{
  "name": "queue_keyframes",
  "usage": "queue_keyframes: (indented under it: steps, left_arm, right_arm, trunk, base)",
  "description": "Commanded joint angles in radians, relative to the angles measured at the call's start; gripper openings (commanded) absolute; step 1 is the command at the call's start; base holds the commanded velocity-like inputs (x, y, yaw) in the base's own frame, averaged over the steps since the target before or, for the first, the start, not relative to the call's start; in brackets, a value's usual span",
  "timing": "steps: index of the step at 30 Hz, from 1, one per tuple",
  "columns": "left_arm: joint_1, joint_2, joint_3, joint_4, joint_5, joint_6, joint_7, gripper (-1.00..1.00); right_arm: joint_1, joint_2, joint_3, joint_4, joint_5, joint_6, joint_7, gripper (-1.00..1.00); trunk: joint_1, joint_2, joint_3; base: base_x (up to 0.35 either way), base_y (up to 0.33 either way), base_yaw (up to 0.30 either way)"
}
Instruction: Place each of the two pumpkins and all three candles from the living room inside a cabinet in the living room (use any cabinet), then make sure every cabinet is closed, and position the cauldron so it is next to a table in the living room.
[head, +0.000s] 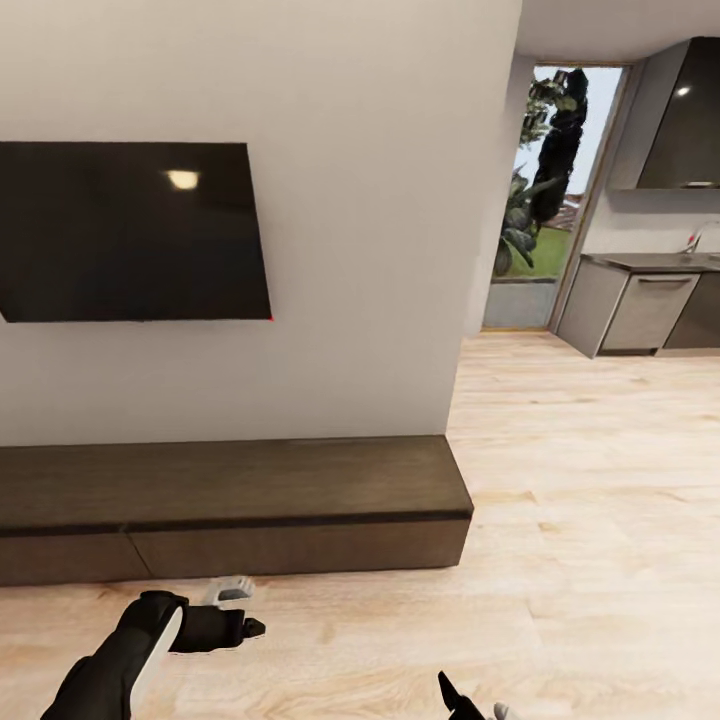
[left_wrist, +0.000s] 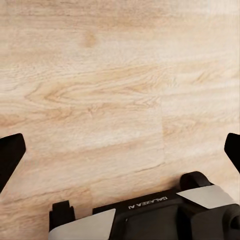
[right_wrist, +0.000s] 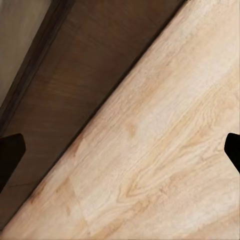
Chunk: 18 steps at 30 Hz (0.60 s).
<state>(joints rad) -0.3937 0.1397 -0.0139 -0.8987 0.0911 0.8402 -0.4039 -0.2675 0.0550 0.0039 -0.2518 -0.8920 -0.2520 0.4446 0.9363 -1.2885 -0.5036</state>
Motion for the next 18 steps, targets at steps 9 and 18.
queue_keyframes:
  steps: [9,18]
  left_arm:
    - [0.000,0.000,-0.001,-0.003,0.010,0.007,0.003,1.00]
    - [-0.001,0.000,-0.001,-0.004,0.011,0.007,0.000,1.00]
  right_arm:
    - [-0.001,0.000,0.001,0.005,-0.003,-0.010,0.008,1.00]
    - [-0.001,0.000,0.001,0.001,-0.003,-0.011,0.008,1.00]
  trunk:
    - [0.001,0.000,-0.001]
    - [0.001,0.000,-0.001]
  base:
    - [0.303,0.107,0.000]
    - [0.151,0.057,0.000]
